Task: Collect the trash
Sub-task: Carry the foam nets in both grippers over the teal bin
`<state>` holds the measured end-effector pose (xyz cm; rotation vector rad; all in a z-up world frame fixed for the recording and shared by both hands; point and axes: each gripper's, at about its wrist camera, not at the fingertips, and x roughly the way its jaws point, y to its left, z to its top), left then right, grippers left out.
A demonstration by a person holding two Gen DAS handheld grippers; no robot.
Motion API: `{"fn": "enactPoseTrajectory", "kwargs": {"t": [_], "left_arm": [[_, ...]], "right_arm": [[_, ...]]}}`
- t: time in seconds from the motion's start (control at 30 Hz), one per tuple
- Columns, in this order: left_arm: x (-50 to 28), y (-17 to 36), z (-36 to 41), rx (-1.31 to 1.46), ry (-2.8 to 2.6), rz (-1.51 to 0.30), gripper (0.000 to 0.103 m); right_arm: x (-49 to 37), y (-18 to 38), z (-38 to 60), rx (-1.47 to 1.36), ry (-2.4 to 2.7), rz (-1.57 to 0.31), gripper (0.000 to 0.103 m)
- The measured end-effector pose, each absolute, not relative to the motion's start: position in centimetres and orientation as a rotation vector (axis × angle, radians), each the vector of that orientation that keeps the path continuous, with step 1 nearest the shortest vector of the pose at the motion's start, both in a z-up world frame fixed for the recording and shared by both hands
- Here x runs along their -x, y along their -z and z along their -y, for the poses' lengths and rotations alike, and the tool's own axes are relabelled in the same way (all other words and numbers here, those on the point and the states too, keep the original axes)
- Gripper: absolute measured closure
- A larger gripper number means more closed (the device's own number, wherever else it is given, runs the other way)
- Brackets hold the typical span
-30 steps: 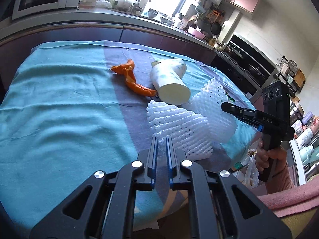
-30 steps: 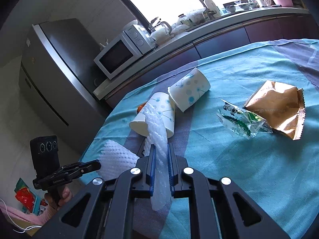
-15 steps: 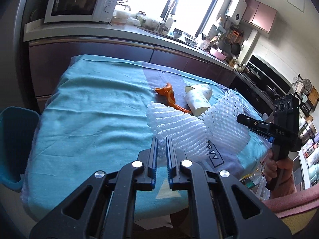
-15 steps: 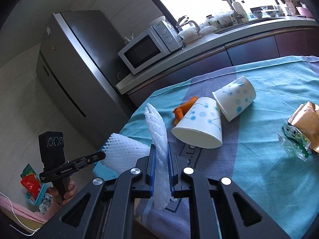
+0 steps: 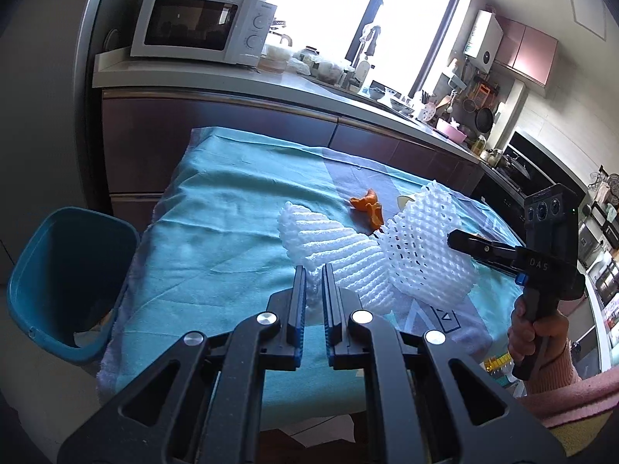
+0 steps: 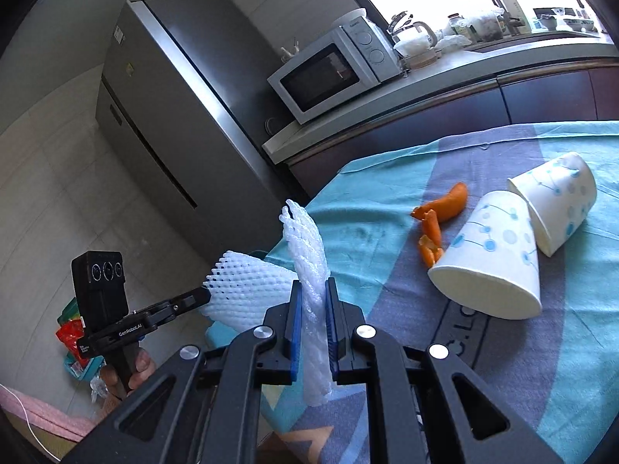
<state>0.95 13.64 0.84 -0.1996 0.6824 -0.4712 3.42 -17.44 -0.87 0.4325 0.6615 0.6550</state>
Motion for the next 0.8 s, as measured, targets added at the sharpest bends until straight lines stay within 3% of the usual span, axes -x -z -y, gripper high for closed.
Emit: {"fn": "enactPoseTrajectory", "kwargs": {"t": [0.8], "left_arm": [[0.9, -4.1, -20.2, 0.206, 0.267, -0.610, 0.095]], "right_arm": [[-9.3, 0.7, 10.5, -0.422, -0.808, -0.711, 0.093]]}}
